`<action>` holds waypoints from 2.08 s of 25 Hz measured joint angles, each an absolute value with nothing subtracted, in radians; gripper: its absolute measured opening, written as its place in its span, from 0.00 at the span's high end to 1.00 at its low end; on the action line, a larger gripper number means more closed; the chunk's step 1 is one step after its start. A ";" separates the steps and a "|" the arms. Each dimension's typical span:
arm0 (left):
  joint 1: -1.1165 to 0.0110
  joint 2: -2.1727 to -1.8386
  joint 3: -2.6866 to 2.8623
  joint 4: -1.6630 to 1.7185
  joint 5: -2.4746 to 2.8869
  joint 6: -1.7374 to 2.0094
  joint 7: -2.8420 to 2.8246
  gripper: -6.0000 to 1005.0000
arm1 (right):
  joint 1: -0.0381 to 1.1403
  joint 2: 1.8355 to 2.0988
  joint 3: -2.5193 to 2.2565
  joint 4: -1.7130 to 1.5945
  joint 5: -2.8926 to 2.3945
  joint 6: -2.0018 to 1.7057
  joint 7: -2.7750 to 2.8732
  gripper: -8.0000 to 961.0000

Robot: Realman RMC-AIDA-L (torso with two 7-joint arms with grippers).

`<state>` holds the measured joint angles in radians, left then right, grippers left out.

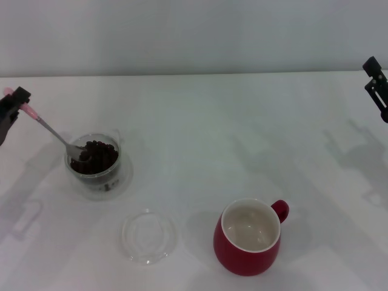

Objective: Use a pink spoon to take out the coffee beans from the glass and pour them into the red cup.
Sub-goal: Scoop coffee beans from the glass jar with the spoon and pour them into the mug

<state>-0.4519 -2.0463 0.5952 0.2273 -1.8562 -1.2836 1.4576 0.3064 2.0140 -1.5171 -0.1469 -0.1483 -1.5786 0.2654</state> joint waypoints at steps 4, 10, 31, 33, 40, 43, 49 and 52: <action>-0.435 -2.034 0.595 0.227 -1.876 -1.347 1.441 0.86 | 0.311 2.014 -1.517 -0.147 -0.151 -1.573 0.265 0.30; -0.427 -2.016 0.598 0.227 -1.882 -1.442 1.412 0.86 | 0.318 2.014 -1.517 -0.147 -0.153 -1.565 0.265 0.30; -0.555 -2.010 0.606 0.227 -1.758 -1.591 1.318 0.86 | 0.320 2.014 -1.519 -0.144 -0.157 -1.561 0.259 0.30; -0.579 -2.014 0.606 0.227 -1.740 -1.588 1.290 0.86 | 0.320 2.014 -1.519 -0.145 -0.157 -1.564 0.259 0.30; -0.648 -2.030 0.608 0.227 -1.687 -1.574 1.229 0.86 | 0.322 2.014 -1.519 -0.146 -0.157 -1.564 0.258 0.30; -0.671 -2.038 0.613 0.228 -1.660 -1.564 1.215 0.86 | 0.322 2.014 -1.519 -0.146 -0.156 -1.564 0.258 0.30; -0.715 -2.062 0.621 0.234 -1.595 -1.535 1.211 0.86 | 0.321 2.014 -1.519 -0.146 -0.156 -1.565 0.261 0.30; -0.737 -2.069 0.630 0.229 -1.571 -1.527 1.214 0.86 | 0.321 2.014 -1.519 -0.146 -0.156 -1.565 0.263 0.30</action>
<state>-0.7367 -2.0690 0.6300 0.2287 -1.5708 -1.5270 1.2136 0.3206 2.0141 -1.5186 -0.1458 -0.1564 -1.5654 0.2625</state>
